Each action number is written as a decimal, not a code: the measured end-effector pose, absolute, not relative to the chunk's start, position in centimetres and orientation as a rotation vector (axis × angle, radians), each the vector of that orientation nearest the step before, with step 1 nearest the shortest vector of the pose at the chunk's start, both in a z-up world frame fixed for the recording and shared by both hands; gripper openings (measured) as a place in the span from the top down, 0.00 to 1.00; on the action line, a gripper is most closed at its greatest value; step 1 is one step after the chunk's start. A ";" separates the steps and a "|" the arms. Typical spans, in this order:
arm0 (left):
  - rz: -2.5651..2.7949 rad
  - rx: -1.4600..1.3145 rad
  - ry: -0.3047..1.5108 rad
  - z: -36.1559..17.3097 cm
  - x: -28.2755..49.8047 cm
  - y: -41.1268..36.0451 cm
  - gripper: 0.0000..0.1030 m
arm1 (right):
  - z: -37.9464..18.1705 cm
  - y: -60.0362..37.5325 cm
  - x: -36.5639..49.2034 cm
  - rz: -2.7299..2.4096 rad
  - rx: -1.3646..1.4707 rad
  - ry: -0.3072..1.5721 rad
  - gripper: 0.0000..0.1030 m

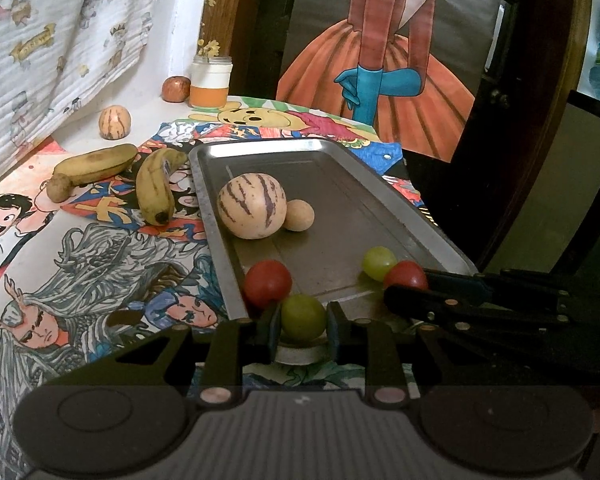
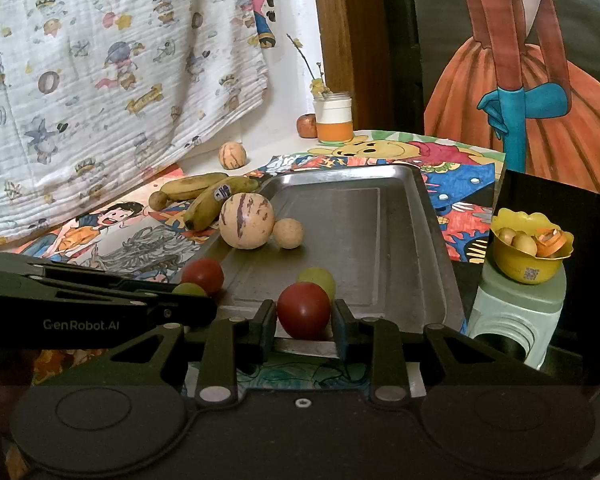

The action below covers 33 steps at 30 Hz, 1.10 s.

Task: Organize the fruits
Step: 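Carry the grape and tomato into the metal tray while both tools open to release, then withdraw both tools up and away from the tray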

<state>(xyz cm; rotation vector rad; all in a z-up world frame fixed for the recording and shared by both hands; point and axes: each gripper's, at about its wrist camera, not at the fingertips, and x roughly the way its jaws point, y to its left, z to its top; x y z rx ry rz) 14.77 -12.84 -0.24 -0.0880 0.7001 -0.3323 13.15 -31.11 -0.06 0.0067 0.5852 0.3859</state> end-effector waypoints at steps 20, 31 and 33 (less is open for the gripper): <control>-0.283 -0.133 0.648 1.4 12.9 -11.2 0.40 | 1.6 -31.5 11.3 0.338 0.043 0.561 0.42; -0.213 -0.175 0.598 2.6 10.6 -8.7 0.13 | 2.9 -31.0 9.2 0.344 0.067 0.543 0.18; -0.201 -0.186 0.593 2.8 10.2 -8.2 0.08 | 3.1 -30.9 8.8 0.348 0.078 0.543 0.12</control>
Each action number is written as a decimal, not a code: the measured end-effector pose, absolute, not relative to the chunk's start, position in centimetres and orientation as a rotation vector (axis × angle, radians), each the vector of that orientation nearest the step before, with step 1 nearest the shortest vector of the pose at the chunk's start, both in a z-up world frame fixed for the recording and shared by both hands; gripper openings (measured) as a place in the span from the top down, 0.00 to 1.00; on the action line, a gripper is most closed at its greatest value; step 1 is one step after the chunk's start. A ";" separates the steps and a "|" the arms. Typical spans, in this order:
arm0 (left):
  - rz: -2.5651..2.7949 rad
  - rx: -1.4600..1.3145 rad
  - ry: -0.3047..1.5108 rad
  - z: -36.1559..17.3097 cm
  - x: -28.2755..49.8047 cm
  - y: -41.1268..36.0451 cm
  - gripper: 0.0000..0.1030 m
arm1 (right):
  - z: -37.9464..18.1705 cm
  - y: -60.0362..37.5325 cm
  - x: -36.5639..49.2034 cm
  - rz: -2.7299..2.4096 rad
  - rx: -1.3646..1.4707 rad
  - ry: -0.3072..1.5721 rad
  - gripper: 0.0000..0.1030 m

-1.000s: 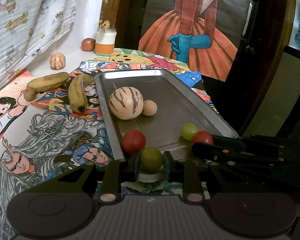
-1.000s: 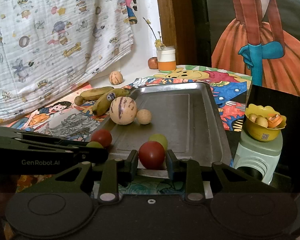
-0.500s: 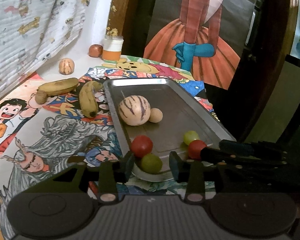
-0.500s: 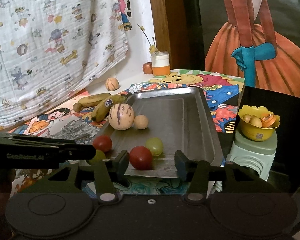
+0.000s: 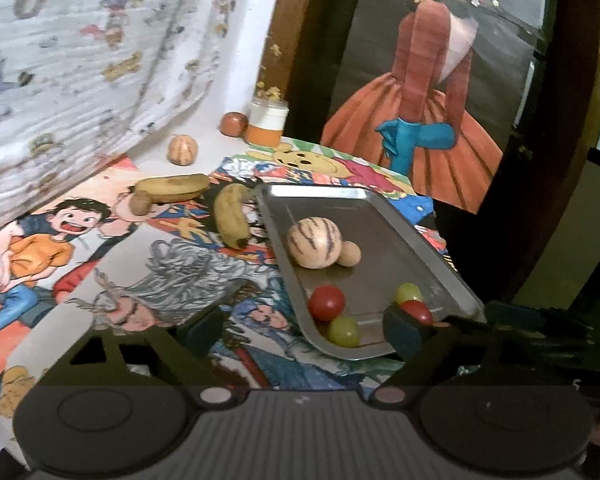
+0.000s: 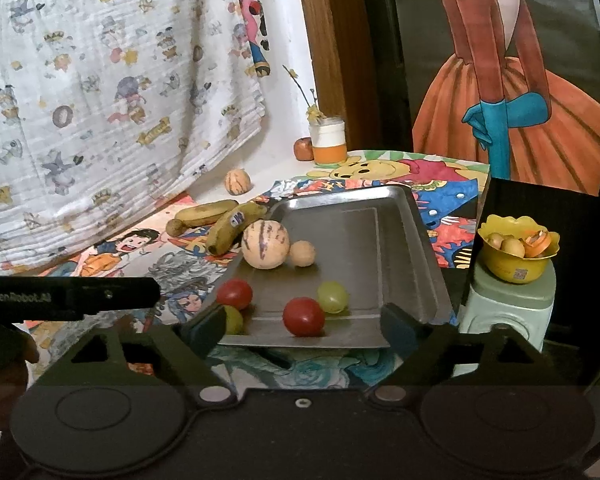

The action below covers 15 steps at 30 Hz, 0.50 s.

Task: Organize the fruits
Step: 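Withdraw both tools up and away from the tray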

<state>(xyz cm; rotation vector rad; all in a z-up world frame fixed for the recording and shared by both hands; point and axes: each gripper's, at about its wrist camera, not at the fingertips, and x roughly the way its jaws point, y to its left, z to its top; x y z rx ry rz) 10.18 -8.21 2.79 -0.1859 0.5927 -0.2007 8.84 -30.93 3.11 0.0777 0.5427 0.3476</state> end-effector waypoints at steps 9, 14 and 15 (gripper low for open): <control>-0.156 -0.231 0.591 3.0 8.6 -6.1 0.00 | 3.8 -30.3 7.3 0.369 0.115 0.565 0.01; -0.143 -0.235 0.588 3.1 7.5 -5.1 0.00 | 4.1 -29.4 6.3 0.377 0.107 0.579 0.01; -0.139 -0.235 0.587 3.1 7.3 -4.9 0.00 | 4.1 -29.3 6.1 0.378 0.105 0.582 0.01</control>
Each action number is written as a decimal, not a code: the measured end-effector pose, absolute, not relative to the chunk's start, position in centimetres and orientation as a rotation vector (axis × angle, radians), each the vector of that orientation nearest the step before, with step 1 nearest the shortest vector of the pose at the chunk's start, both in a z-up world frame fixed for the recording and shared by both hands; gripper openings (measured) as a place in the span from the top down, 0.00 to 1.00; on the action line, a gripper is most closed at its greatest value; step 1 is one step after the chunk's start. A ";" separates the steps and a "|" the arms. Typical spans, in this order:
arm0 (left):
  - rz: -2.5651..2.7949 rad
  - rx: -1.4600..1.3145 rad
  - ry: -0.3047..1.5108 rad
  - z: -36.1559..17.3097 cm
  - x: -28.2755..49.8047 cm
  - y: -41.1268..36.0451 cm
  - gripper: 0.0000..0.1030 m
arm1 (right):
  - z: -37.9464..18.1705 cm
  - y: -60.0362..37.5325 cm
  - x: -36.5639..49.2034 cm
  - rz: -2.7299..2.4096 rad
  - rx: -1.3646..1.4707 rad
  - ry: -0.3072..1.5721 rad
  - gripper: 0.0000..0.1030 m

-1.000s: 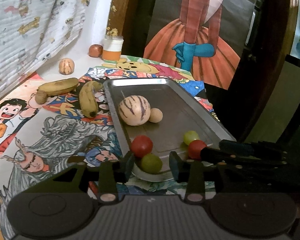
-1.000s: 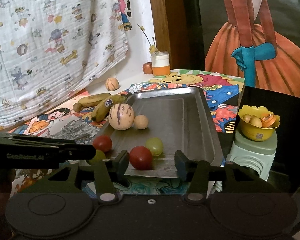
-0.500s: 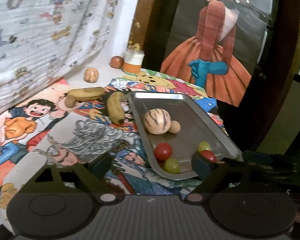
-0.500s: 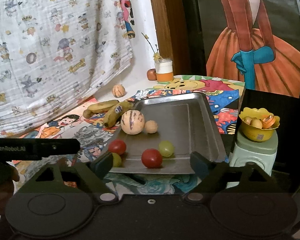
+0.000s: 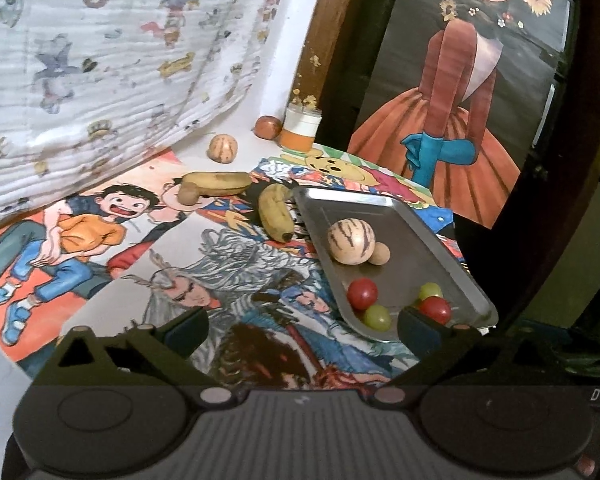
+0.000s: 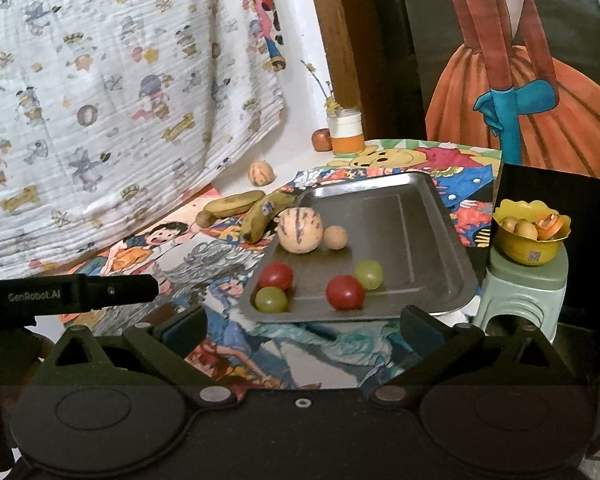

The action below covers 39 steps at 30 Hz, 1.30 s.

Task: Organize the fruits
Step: 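Withdraw both tools up and away from the tray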

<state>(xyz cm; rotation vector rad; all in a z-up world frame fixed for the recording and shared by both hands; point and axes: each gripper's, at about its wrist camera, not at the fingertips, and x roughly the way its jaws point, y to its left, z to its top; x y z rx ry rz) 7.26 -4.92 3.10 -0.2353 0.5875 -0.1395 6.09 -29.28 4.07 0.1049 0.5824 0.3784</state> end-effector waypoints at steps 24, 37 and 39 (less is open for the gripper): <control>0.034 -0.268 0.649 2.1 4.1 1.1 0.00 | 3.6 -22.6 4.2 0.484 0.009 0.725 0.01; 0.098 -0.317 0.673 1.2 4.5 4.8 0.00 | 4.8 -19.1 6.6 0.538 0.000 0.716 0.01; 0.107 -0.320 0.676 1.1 4.7 5.2 0.00 | 5.1 -18.7 7.0 0.541 -0.005 0.707 0.01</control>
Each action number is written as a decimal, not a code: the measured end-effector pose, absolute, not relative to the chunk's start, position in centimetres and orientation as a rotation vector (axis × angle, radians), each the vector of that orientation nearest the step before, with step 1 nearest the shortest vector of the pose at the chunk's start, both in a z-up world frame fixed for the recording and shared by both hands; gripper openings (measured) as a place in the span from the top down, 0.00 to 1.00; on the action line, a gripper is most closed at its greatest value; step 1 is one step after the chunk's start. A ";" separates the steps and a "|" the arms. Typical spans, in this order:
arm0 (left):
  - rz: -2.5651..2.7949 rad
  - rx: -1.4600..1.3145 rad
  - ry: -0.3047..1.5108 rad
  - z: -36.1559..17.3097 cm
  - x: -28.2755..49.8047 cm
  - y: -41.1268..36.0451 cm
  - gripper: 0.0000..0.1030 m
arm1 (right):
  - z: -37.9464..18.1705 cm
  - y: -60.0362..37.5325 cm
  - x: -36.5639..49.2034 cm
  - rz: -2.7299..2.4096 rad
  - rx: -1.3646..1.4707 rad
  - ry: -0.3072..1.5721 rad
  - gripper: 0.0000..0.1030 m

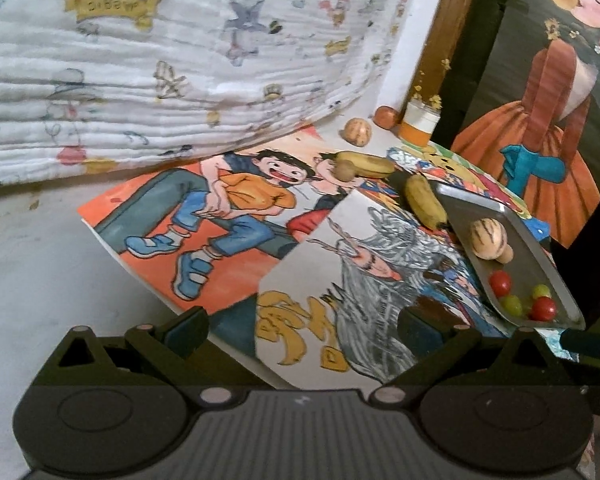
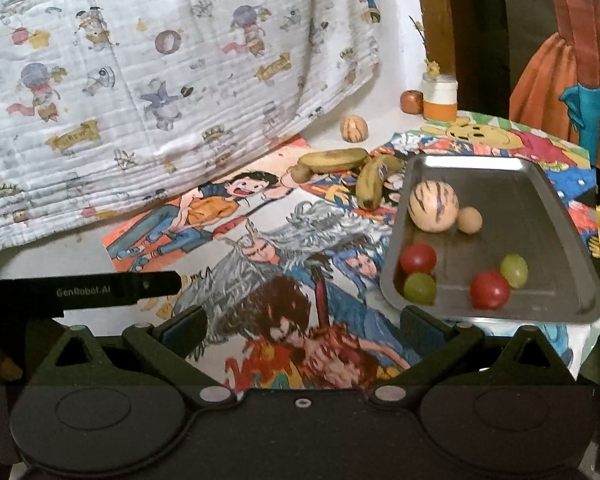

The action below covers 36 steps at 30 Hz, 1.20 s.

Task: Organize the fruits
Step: 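Withdraw both tools up and away from the tray, then move both tools toward the two yellow bananas beside the tray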

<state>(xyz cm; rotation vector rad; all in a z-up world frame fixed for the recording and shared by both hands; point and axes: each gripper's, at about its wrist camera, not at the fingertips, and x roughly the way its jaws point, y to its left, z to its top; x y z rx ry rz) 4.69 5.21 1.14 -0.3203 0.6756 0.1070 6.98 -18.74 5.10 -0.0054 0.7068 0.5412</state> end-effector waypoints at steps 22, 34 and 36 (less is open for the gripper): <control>-0.048 -0.190 0.757 2.3 19.4 9.0 0.00 | 4.8 -15.8 16.4 0.451 0.133 0.688 0.01; -0.163 -0.078 1.061 7.4 27.1 5.4 0.00 | 11.9 -18.2 17.7 0.133 0.173 0.974 0.01; -0.187 -0.063 1.105 8.4 27.7 4.8 0.00 | 13.2 -18.2 17.4 0.113 0.183 1.002 0.01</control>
